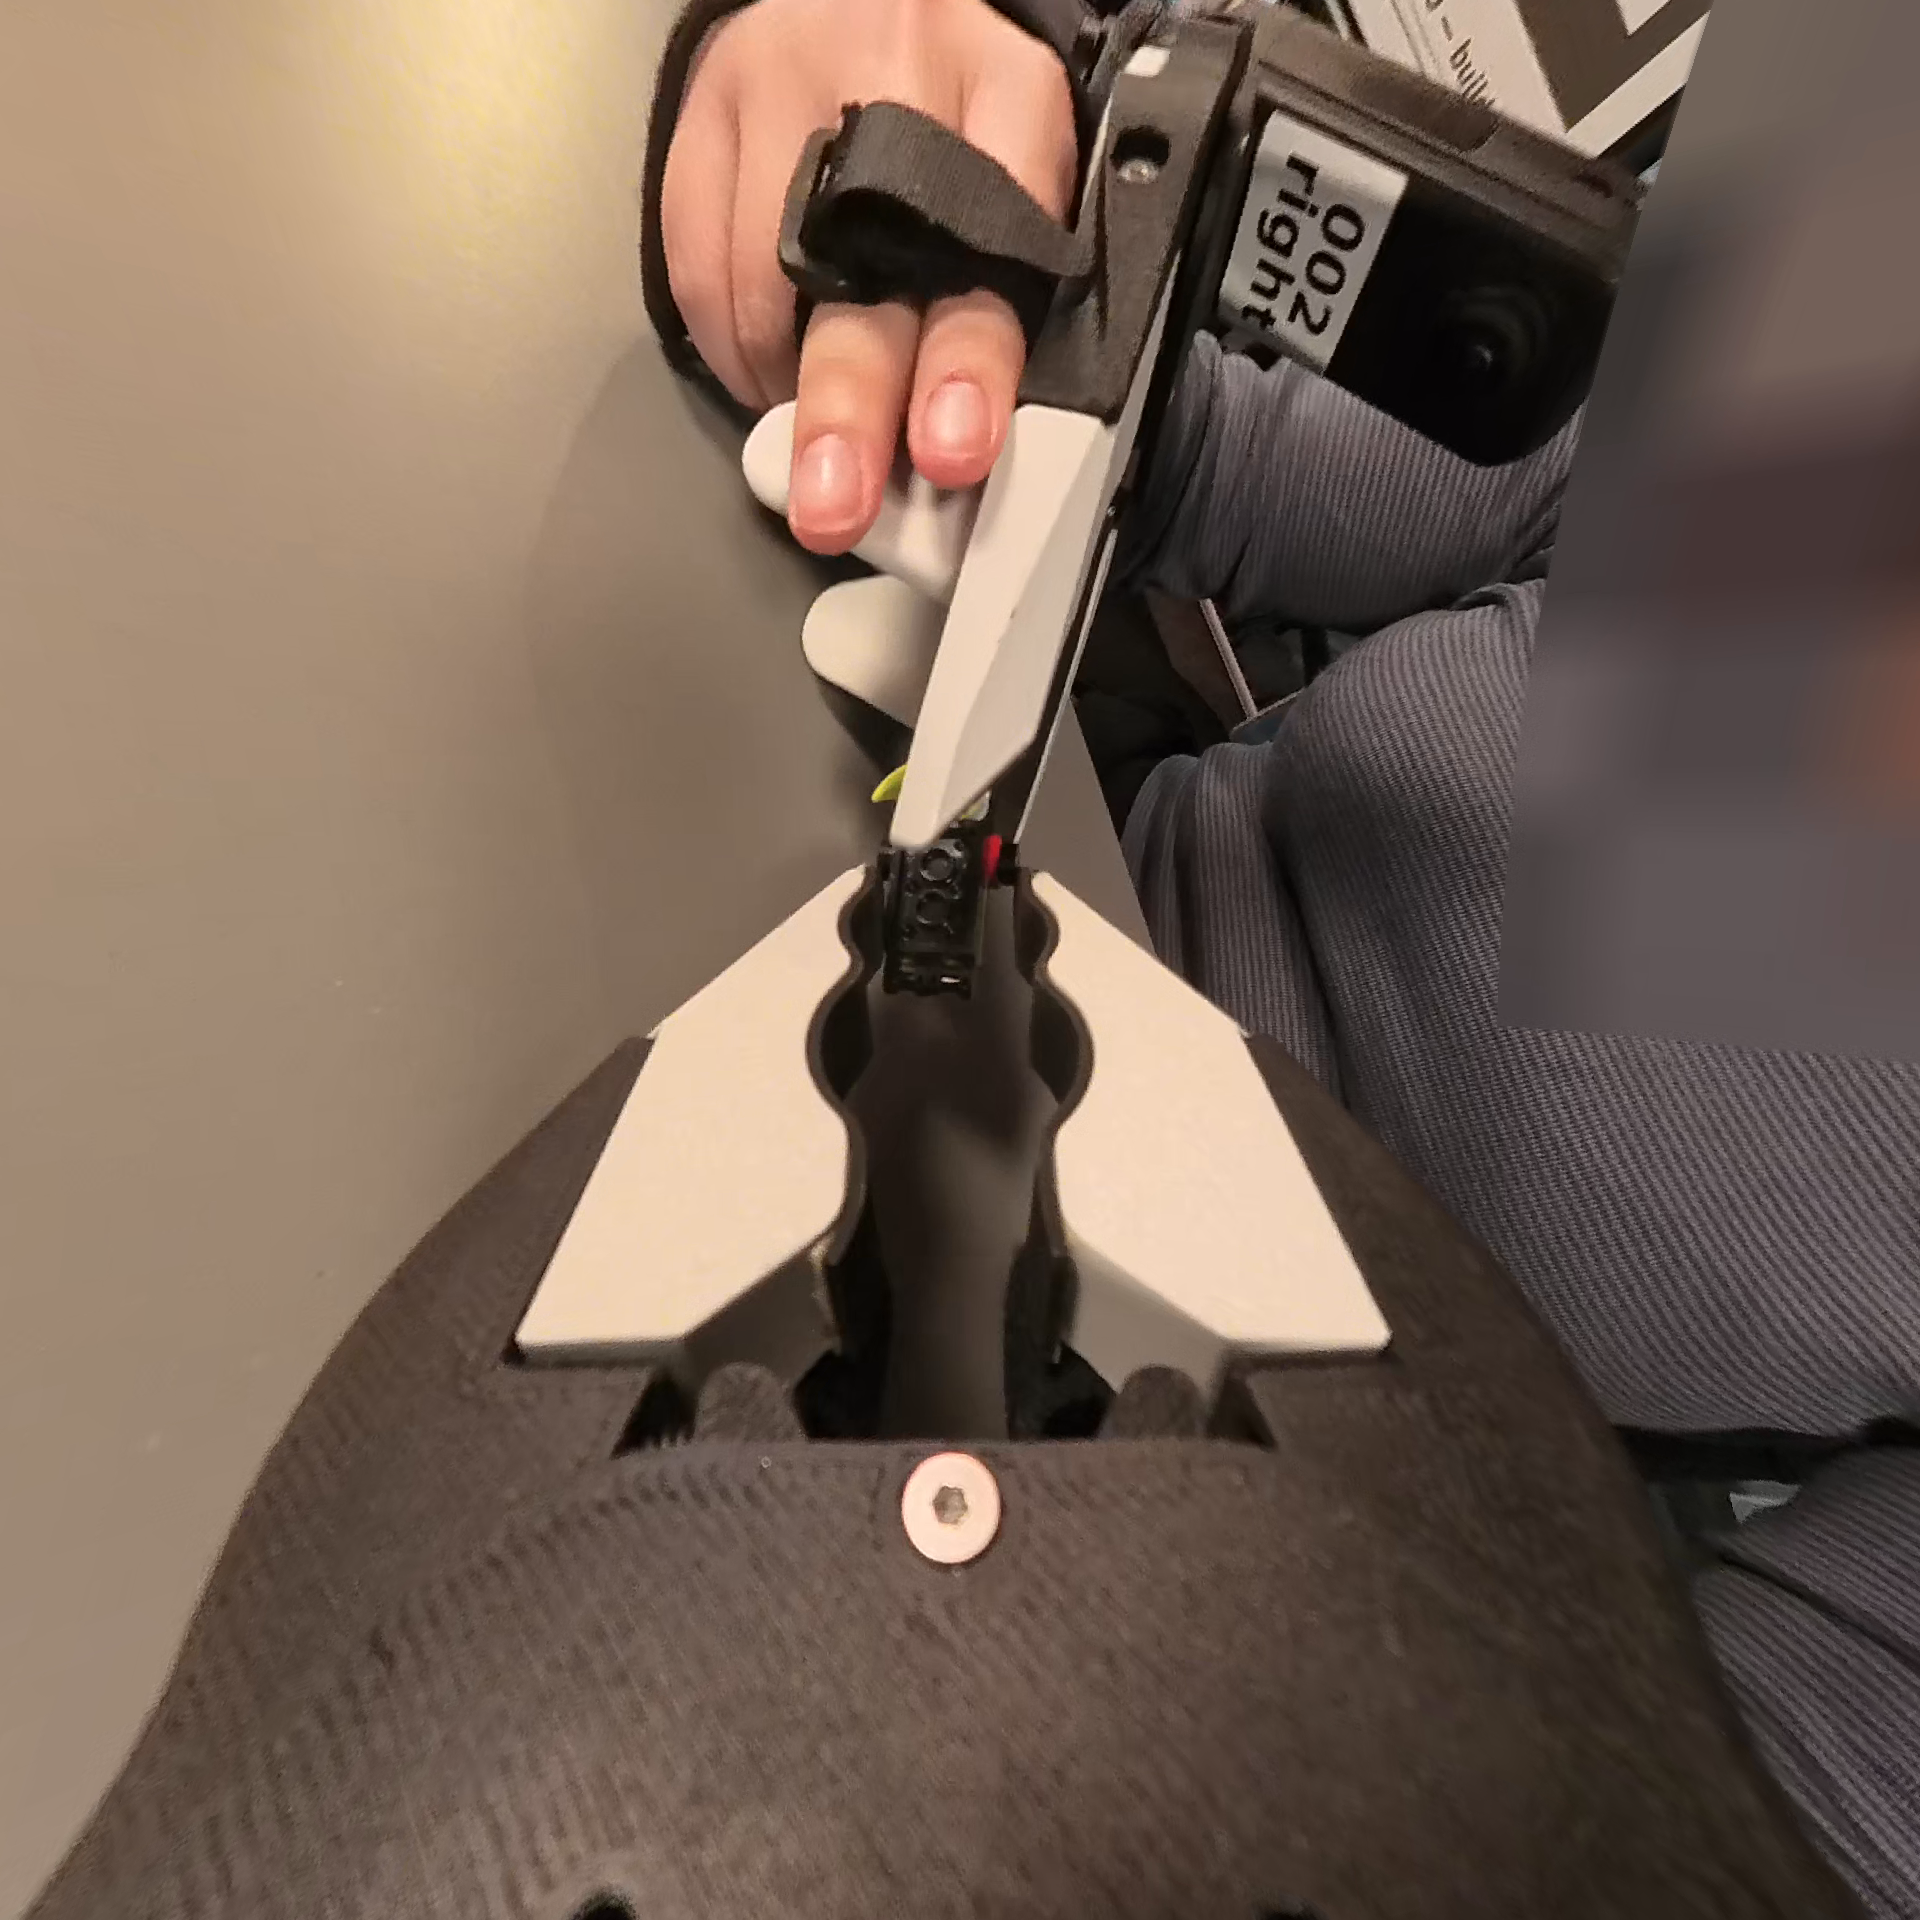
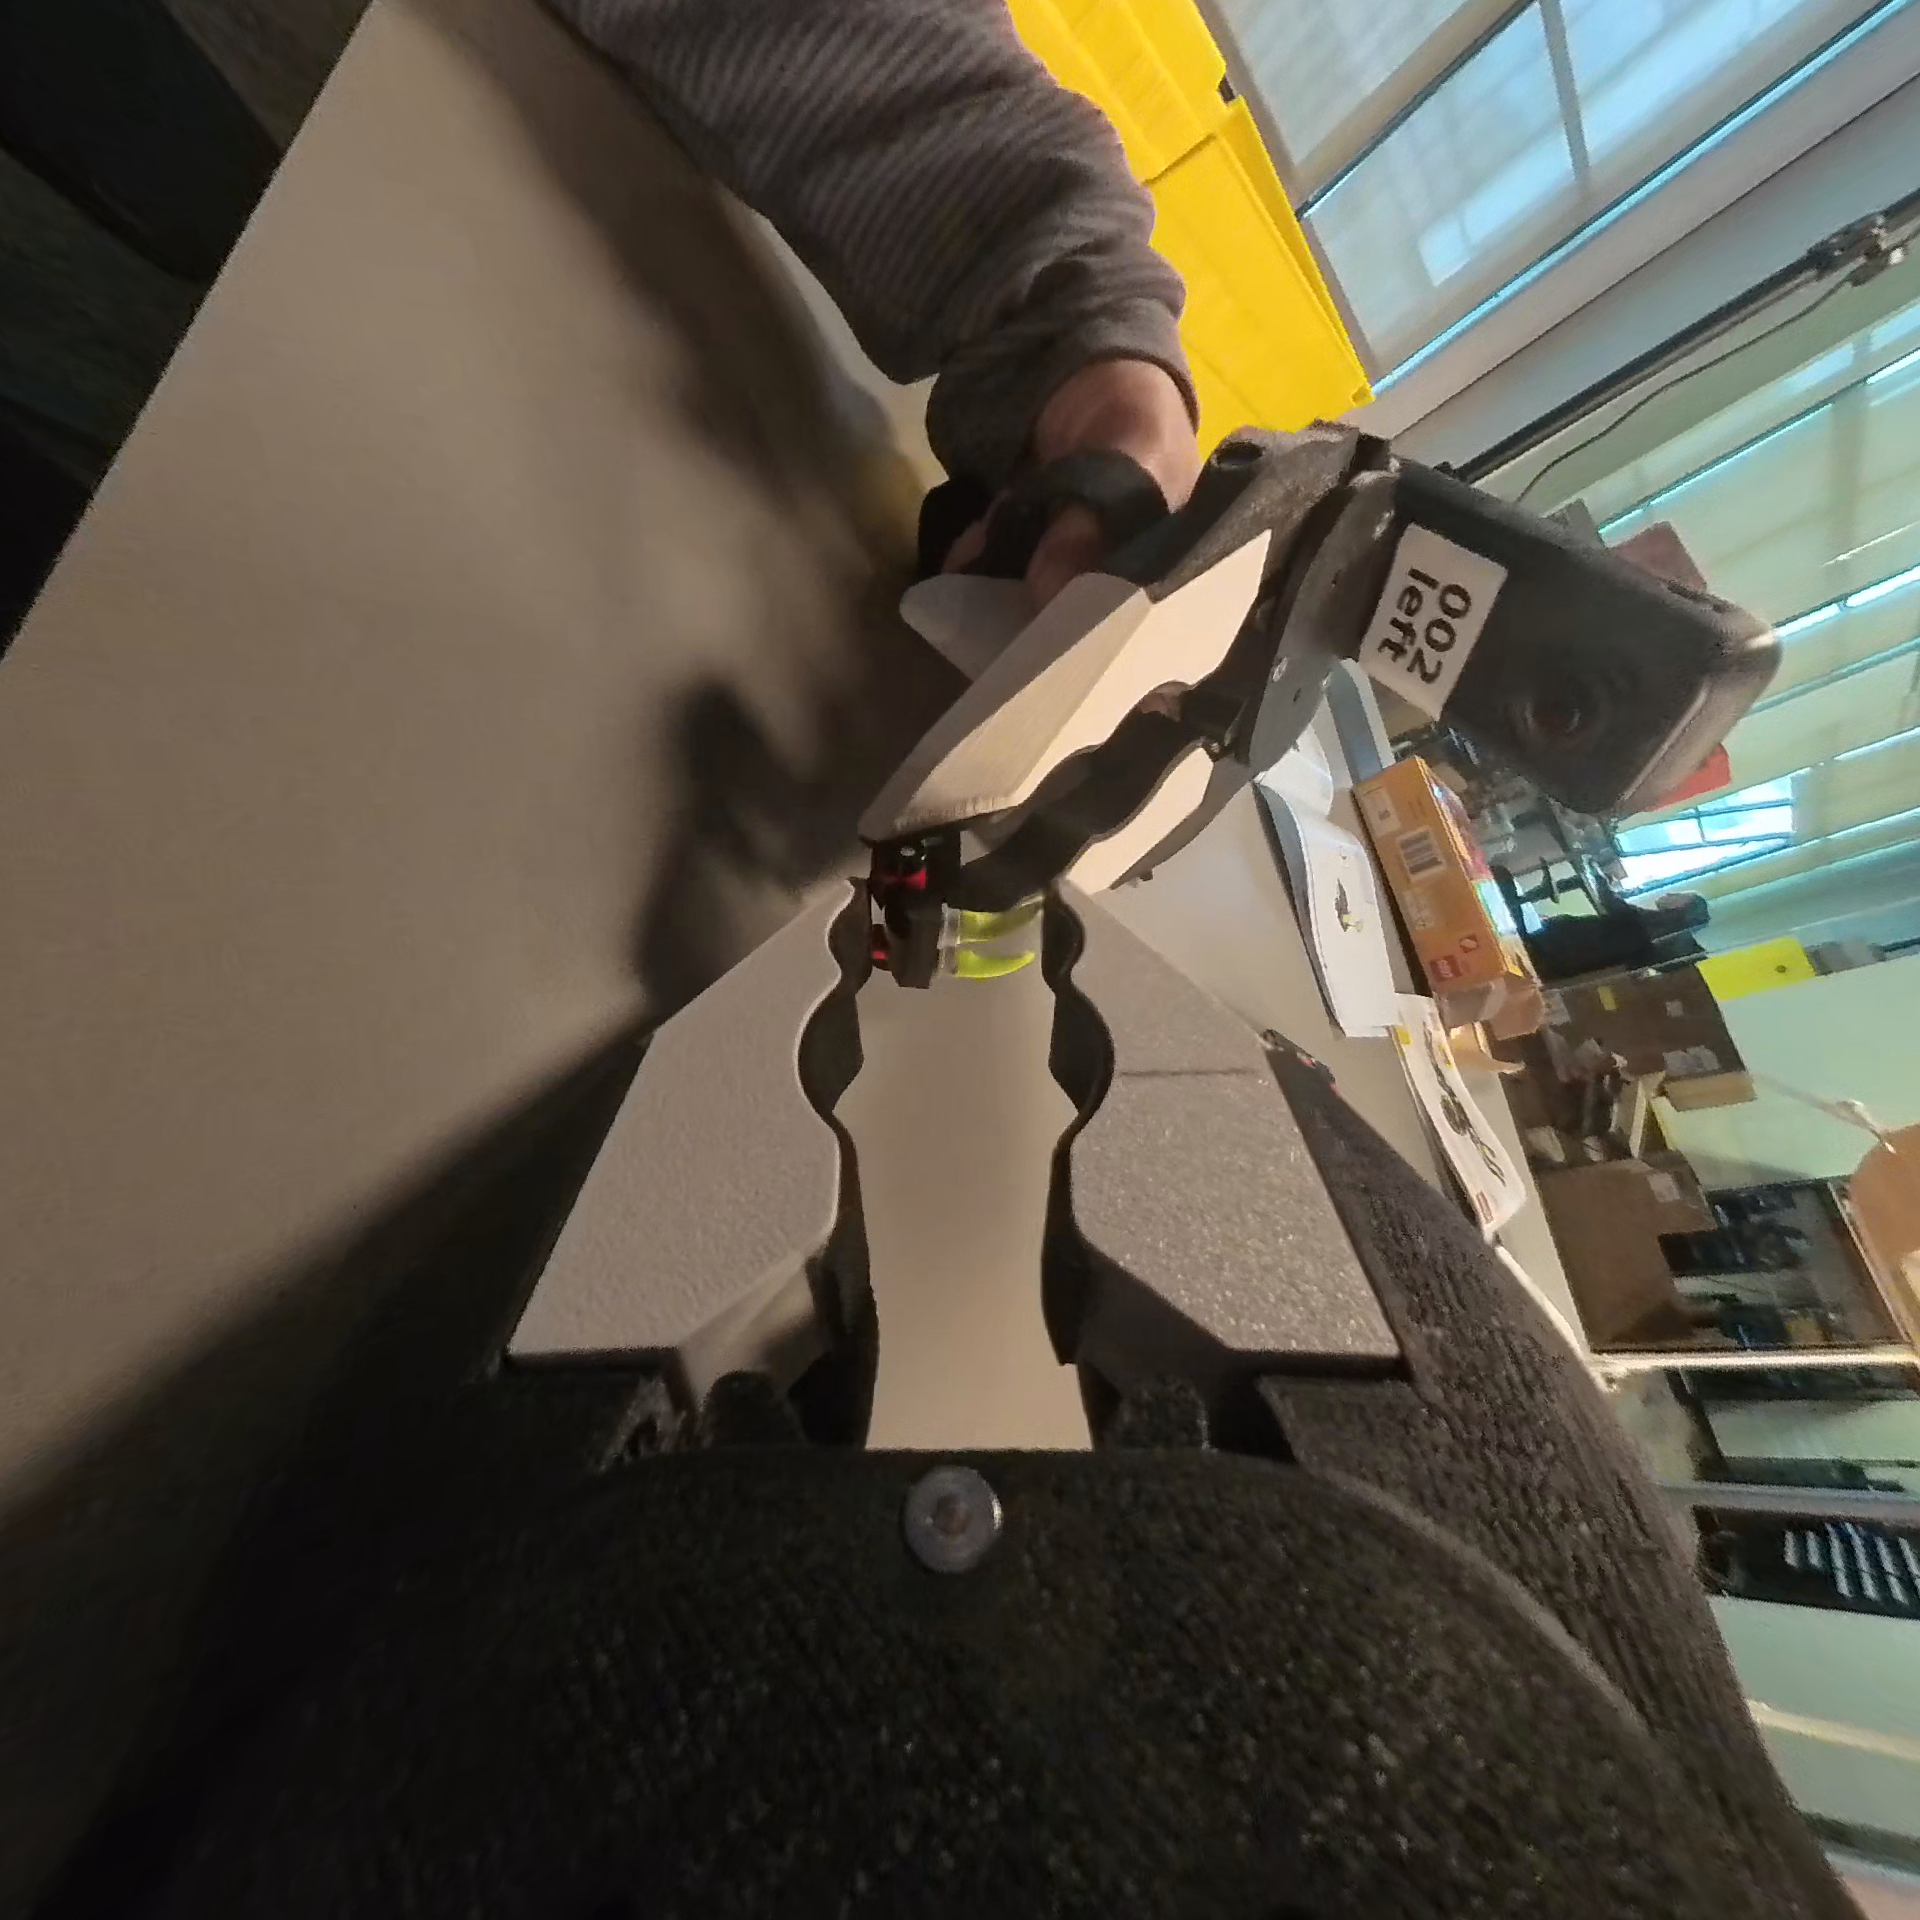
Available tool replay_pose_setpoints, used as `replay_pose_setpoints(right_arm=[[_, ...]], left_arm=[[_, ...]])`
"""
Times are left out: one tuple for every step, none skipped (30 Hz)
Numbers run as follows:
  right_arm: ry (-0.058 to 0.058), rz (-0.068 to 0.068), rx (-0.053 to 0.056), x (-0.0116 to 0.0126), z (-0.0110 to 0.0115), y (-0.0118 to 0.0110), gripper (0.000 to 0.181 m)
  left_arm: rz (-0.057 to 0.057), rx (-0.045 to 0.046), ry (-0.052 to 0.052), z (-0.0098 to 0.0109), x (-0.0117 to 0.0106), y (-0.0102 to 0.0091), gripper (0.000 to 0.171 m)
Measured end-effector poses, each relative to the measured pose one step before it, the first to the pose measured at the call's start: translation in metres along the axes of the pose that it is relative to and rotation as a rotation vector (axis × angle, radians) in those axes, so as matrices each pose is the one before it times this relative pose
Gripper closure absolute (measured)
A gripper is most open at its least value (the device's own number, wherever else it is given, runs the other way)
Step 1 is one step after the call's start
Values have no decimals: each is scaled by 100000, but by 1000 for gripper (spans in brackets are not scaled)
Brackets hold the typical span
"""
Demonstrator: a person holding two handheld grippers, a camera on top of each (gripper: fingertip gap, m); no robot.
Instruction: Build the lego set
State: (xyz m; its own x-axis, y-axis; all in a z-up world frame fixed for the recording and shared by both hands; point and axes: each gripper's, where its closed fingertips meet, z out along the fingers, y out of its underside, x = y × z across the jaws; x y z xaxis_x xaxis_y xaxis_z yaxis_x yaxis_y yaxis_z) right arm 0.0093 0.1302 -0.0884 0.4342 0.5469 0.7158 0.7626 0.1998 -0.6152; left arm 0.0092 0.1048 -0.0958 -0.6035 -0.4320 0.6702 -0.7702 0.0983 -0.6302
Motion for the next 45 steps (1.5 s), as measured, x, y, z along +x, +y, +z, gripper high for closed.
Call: replay_pose_setpoints(right_arm=[[-391, -491, -116, -77, 8, 6, 151], [-94, -459, -99, -17, -14, -9, 151], [-122, -326, 29, -6, -8, -30, 152], [-328, -270, -96, -35, 3, -2, 152], [-589, -176, -215, -75, 14, 25, 153], [-399, -349, -40, -58, 18, -5, 153], [56, -651, 81, -27, 2, -23, 153], [297, -704, 101, 11, 3, -26, 153], [337, -439, 115, 9, -4, -27, 154], [361, -155, 157, 31, 13, -44, 154], [562, -141, 144, 62, -11, -58, 154], [753, -293, 176, 85, -3, -51, 154], [792, -541, 274, 78, -1, -66, 153], [1124, -1077, 527, 108, -18, -121, 153], [1638, -1383, 681, 147, -26, -139, 152], [1904, -1286, 666, 188, -27, -130, 152], [1939, -1176, 627, 212, -34, -127, 151], [1655, -859, 411, 195, -18, -88, 151], [1283, -627, 297, 156, -19, -70, 150], [1113, -653, 342, 156, 1, -89, 150], [856, -557, 331, 114, -13, -83, 150], [637, -600, 320, 74, -1, -68, 150], [314, -642, 215, 20, 4, -40, 151], [47, -557, 51, -36, 19, -9, 151], [203, -604, 83, -15, 12, -17, 151], [279, -211, 166, 13, 9, -30, 151], [366, 99, 119, 40, 13, -25, 152], [717, -21, -1, 102, 13, -5, 154], [588, 19, -49, 110, 13, -10, 154], [8, 237, -15, 26, 9, -12, 154], [-184, 99, -5, -21, -1, 20, 154], [61, -507, -87, -26, 1, 13, 155], [121, -663, -187, -26, 9, 7, 155], [70, -323, -181, -29, 19, 10, 155], [118, -158, -156, 7, 10, 19, 154], [133, 145, -246, -5, 8, 43, 154], [253, 369, -305, -4, 4, 51, 153], [606, 91, -63, 42, -26, 15, 152], [897, 87, 166, 100, -14, -27, 149], [518, 847, -18, 106, 1, 20, 146], [-333, 1826, 58, 59, -24, 32, 143], [-690, 1975, 472, 31, -59, -19, 142], [-412, 1399, 721, 63, -91, -60, 141], [-187, 1278, 674, 54, -84, -61, 141], [-15, 1445, 379, 81, -76, -27, 141]], left_arm=[[136, -357, -45, 29, 10, 44, 148], [78, 18, 50, 8, 12, 4, 148], [142, 12, 250, 0, 49, -8, 147], [143, -59, 45, 12, 11, 14, 148], [75, -362, -187, 28, -6, 44, 147], [16, -405, 1, 35, 5, 55, 147], [141, -100, 86, 5, 23, 13, 147], [201, 29, 141, 1, 35, 12, 147], [81, 78, 142, -22, 25, -14, 148], [79, 128, 343, -28, 55, 2, 148], [64, 323, 441, -45, 64, -28, 147], [-6, 516, 403, -68, 47, -51, 147], [-35, 386, 471, -57, 61, -43, 148], [93, 399, 716, -49, 97, -39, 147], [144, 650, 854, -92, 126, -73, 148], [56, 860, 824, -113, 112, -86, 148], [41, 974, 953, -101, 121, -119, 148], [16, 943, 796, -104, 102, -116, 148], [1, 730, 720, -85, 92, -91, 148], [120, 790, 858, -87, 117, -99, 148], [222, 622, 662, -75, 107, -77, 148], [259, 391, 470, -39, 83, -49, 148], [140, 166, 259, -28, 49, -13, 148], [39, -186, -135, 18, -18, 31, 148], [43, -63, -6, -9, 9, 10, 148], [125, 106, 176, -9, 32, -6, 148], [173, 238, 177, -35, 39, -29, 148], [222, 888, 346, -77, 65, -108, 148], [78, 847, 367, -94, 58, -103, 148], [110, 232, 112, -33, 28, -23, 148], [73, -200, -102, 24, -6, 27, 148], [-117, -143, -139, 16, -24, 12, 148], [-75, -119, -131, 6, -23, 16, 148], [-29, -183, -143, -6, -8, 33, 148], [-105, 30, -92, -3, -22, -4, 148], [-229, -86, -293, 13, -48, 10, 148], [-309, -182, -402, 14, -78, 30, 148], [-120, -106, -179, 18, -29, 6, 148], [175, 82, -7, 5, 17, -10, 148], [24, -187, -28, 27, 2, 31, 148], [38, -316, -174, 36, -12, 35, 148], [69, -322, -152, 38, -18, 42, 148], [153, -54, 145, 16, 40, 0, 148], [33, 329, -225, -34, -25, -43, 148], [-5, 507, -227, -42, -23, -59, 148]])
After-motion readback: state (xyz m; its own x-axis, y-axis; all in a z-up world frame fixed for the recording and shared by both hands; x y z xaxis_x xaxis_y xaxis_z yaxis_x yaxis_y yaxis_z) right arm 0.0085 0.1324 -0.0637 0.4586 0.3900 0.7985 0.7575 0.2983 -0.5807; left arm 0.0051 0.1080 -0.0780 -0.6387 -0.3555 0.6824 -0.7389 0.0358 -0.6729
